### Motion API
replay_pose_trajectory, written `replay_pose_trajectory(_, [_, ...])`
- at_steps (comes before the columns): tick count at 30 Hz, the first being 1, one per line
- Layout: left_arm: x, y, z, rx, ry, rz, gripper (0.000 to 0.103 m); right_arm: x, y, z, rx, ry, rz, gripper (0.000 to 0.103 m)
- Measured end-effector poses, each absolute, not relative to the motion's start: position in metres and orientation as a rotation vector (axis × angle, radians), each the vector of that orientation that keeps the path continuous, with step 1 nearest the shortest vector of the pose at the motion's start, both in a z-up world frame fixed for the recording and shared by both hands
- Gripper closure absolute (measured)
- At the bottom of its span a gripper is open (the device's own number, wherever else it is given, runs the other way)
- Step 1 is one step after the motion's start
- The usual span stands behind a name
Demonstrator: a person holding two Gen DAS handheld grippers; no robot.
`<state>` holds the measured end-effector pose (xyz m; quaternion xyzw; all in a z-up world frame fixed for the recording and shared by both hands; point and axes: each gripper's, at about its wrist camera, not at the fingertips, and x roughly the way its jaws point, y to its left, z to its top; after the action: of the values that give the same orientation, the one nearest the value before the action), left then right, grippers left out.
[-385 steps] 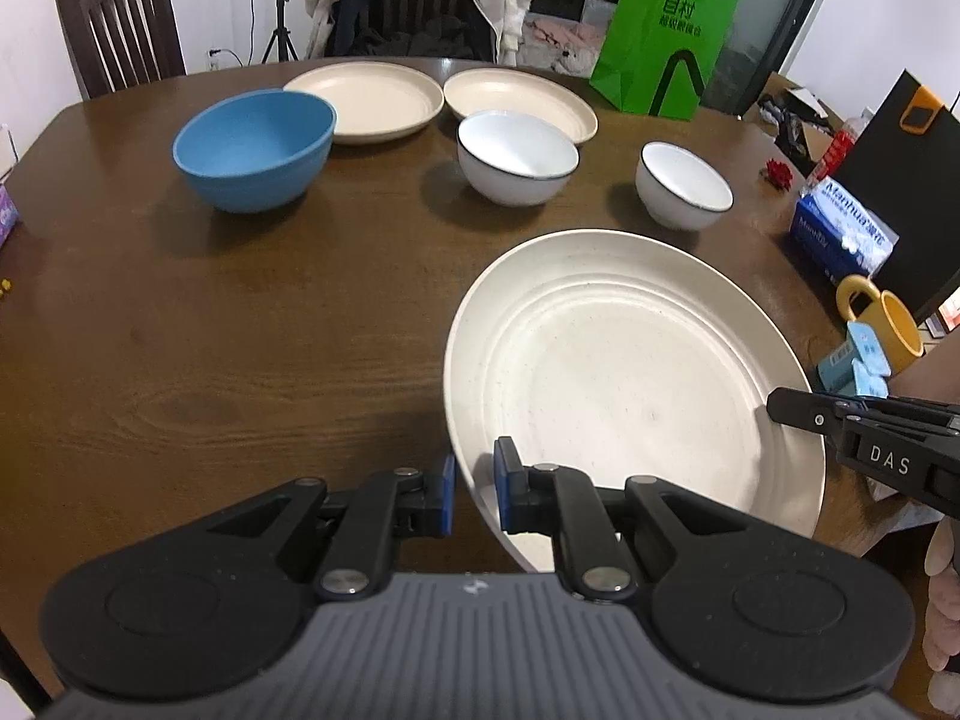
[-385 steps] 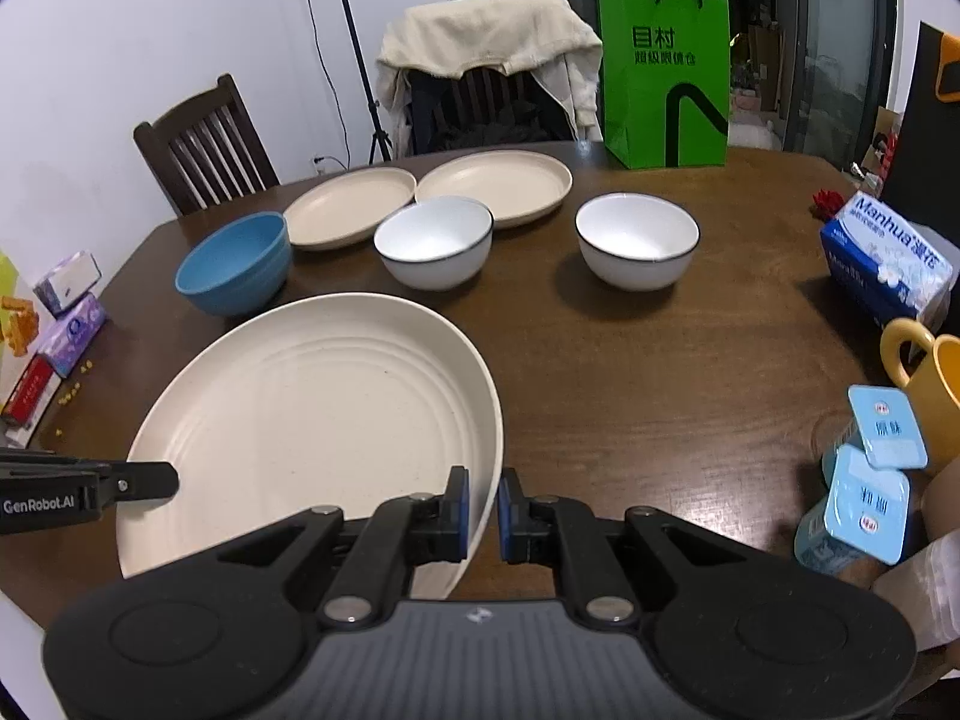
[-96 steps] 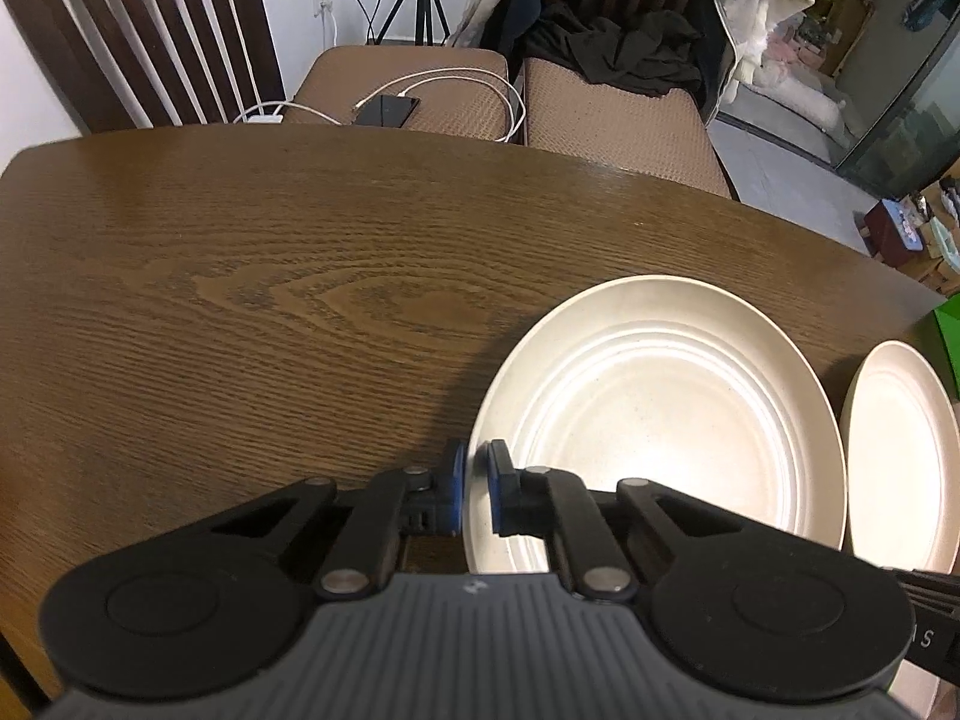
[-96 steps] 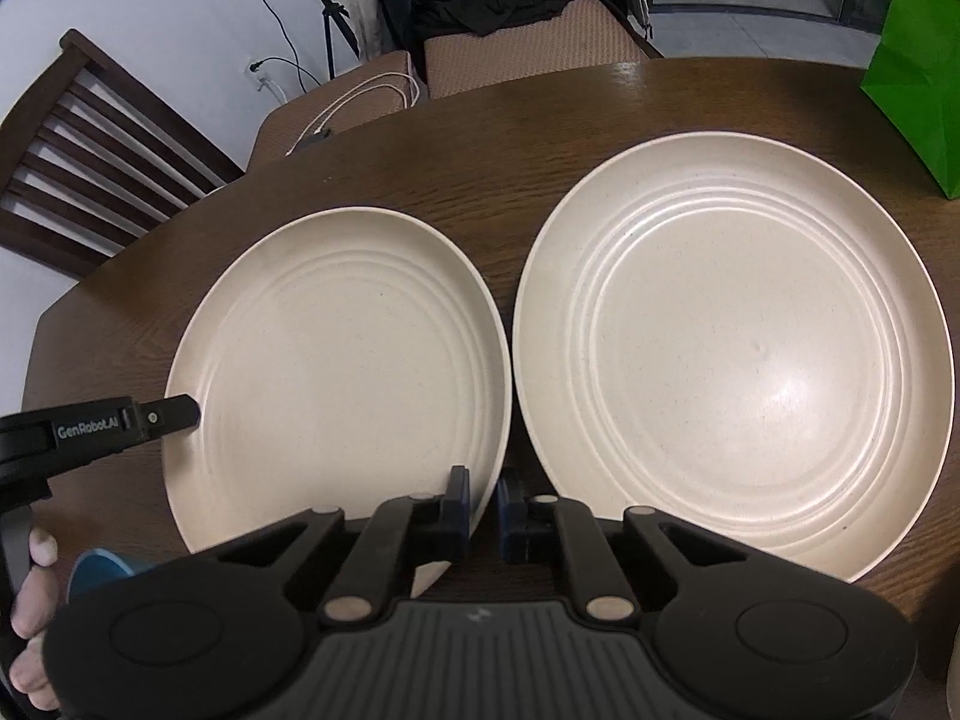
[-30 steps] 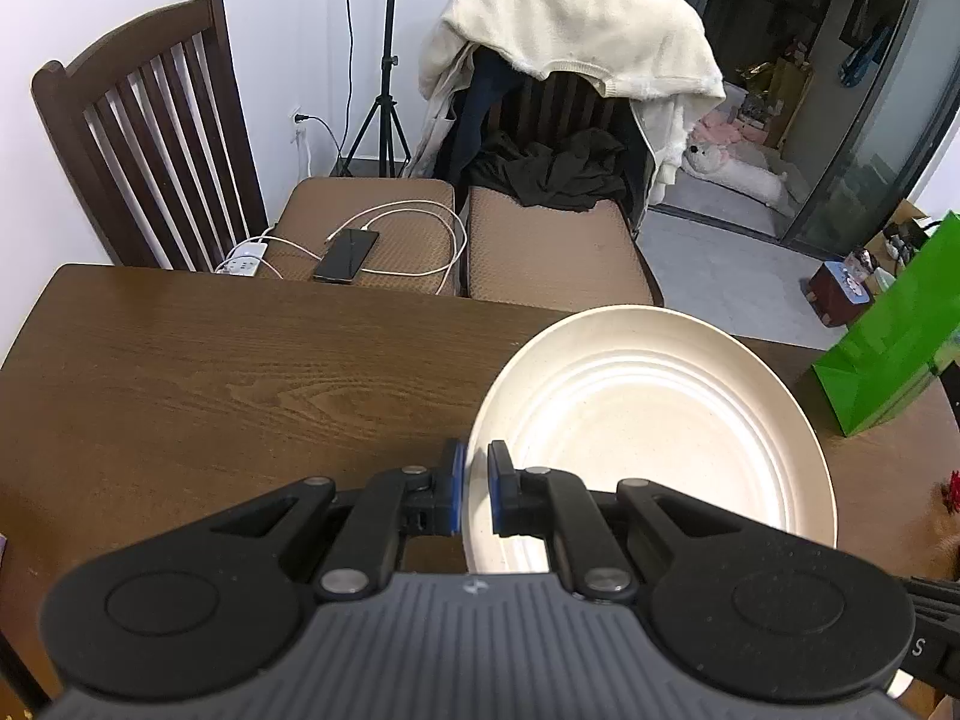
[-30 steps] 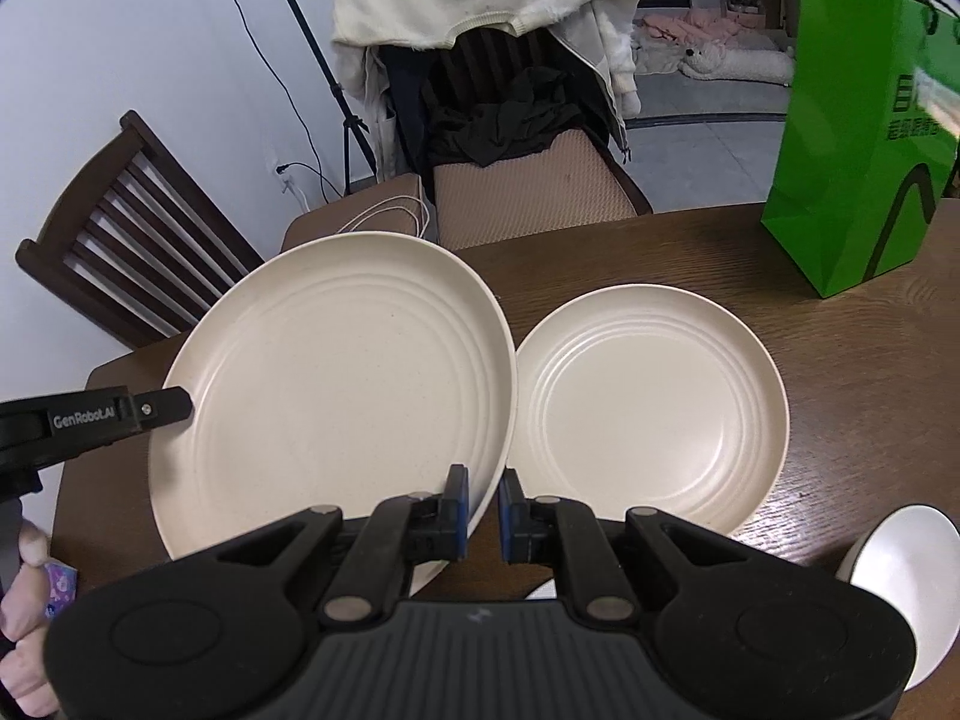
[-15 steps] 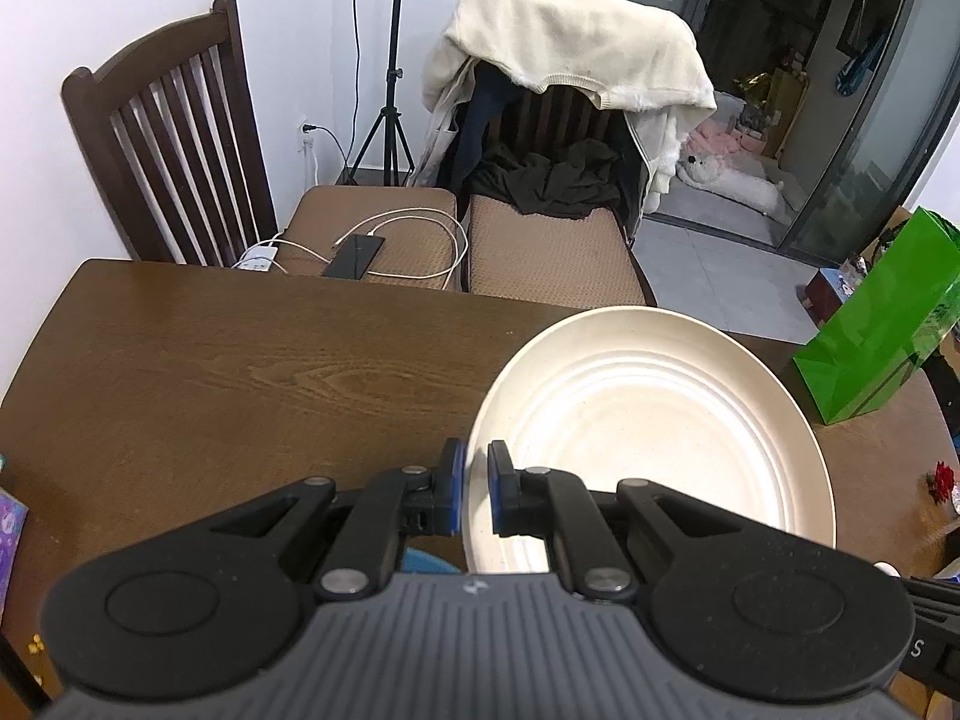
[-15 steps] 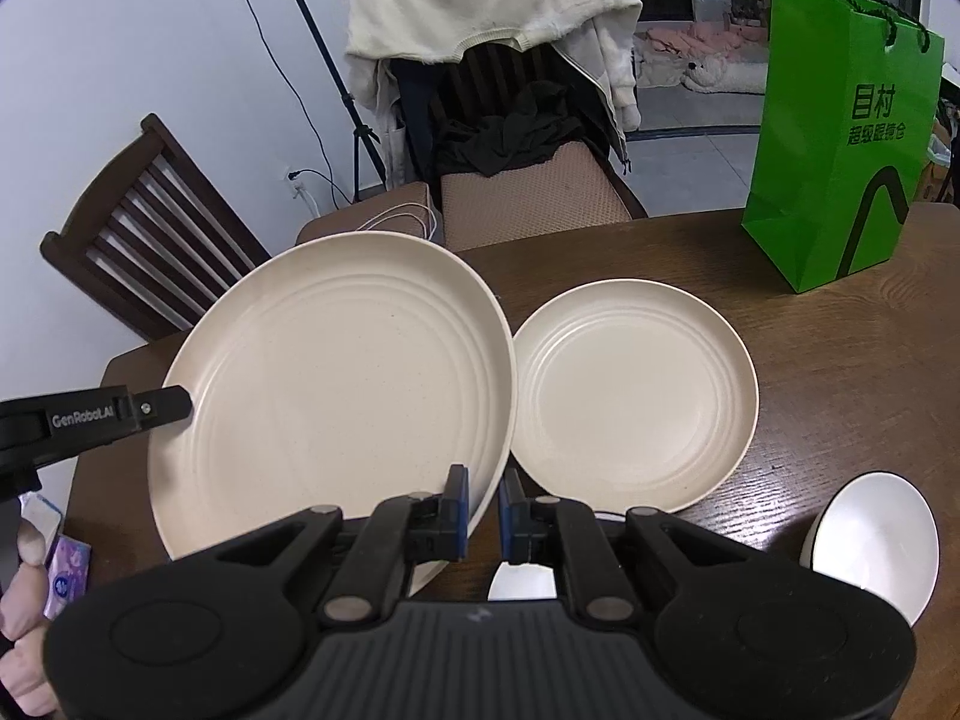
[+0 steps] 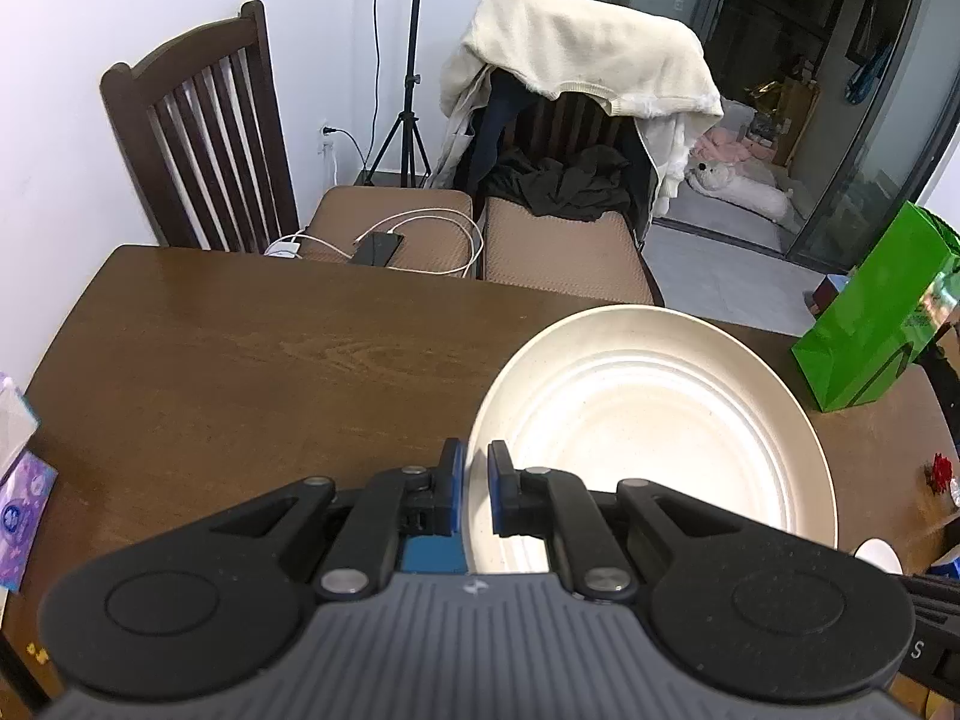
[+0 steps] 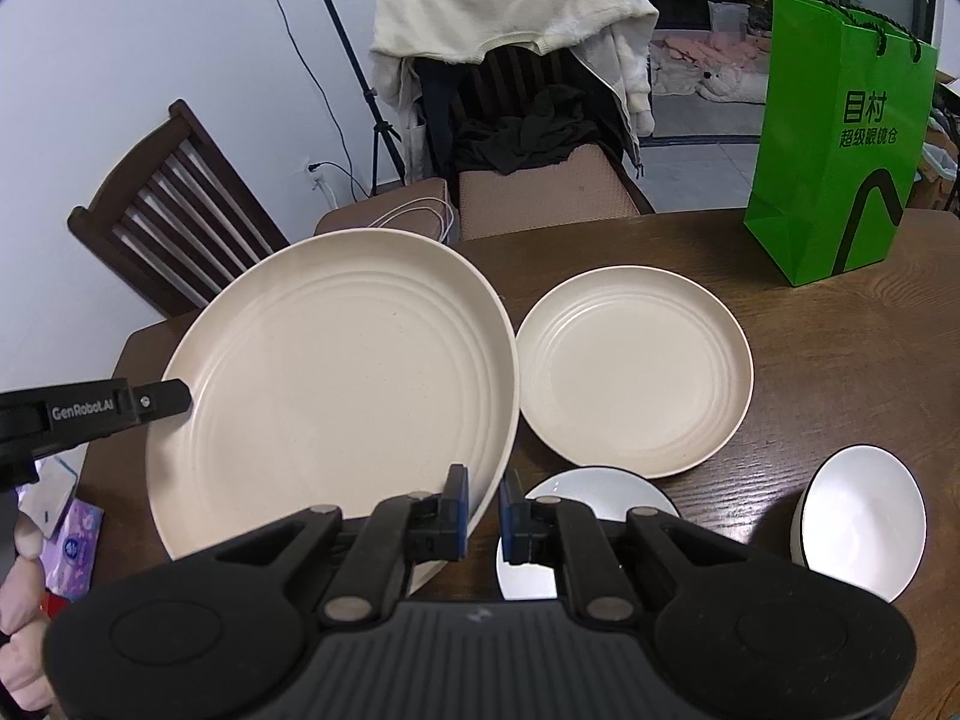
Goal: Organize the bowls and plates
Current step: 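Carry the held cream plate back toward the placed cream plate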
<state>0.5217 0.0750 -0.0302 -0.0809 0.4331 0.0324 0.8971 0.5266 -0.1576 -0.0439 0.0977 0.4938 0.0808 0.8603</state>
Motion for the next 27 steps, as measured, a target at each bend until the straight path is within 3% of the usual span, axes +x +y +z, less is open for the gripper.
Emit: replay_pose_trajectory(27, [0.417,0.09,-0.008,-0.202,0.854,0.143,0.094,0.447,-0.145,-0.015,0.164,1.006,0.258,0.093])
